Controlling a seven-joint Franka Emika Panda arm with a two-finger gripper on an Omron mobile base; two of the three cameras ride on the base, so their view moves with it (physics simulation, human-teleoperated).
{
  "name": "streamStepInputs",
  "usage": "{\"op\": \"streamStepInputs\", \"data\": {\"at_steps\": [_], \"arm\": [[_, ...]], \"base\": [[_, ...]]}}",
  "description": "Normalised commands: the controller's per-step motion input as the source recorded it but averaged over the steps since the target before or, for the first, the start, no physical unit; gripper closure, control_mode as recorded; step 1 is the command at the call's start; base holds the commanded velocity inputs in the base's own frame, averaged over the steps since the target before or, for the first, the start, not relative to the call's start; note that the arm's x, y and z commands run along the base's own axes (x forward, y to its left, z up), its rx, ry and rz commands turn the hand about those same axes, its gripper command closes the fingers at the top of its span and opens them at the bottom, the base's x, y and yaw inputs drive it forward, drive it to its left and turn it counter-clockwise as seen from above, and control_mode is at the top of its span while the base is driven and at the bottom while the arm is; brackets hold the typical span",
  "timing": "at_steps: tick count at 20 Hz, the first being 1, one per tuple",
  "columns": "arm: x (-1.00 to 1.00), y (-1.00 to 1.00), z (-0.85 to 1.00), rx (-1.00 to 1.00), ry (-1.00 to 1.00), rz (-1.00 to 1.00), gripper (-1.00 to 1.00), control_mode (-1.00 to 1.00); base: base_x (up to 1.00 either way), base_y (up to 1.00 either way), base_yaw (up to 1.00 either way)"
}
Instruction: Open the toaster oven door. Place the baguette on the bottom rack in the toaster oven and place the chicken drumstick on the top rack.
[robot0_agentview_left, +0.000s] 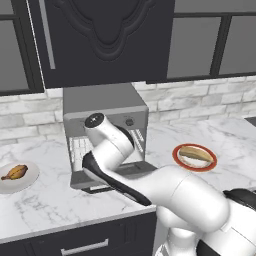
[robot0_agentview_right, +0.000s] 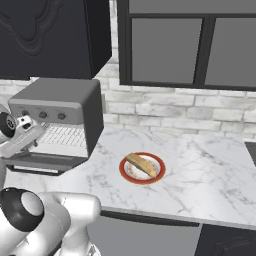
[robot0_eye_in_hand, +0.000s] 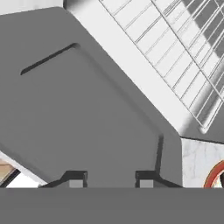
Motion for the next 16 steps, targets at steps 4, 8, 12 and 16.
{"op": "streamStepInputs", "data": {"at_steps": [4, 8, 12, 16], "arm": [[0.01, -0.13, -0.37, 0.28, -0.03, -0.51, -1.00, -1.00], [0.22, -0.09, -0.34, 0.19, -0.02, -0.44, -1.00, -1.00], [0.12, 0.00, -0.41, 0.25, -0.01, -0.47, -1.00, -1.00], [0.05, 0.01, -0.54, 0.26, 0.00, -0.45, -1.00, -1.00]], "base": [[0.00, 0.00, 0.00], [0.00, 0.00, 0.00], [0.00, 0.00, 0.00], [0.00, 0.00, 0.00]]}}
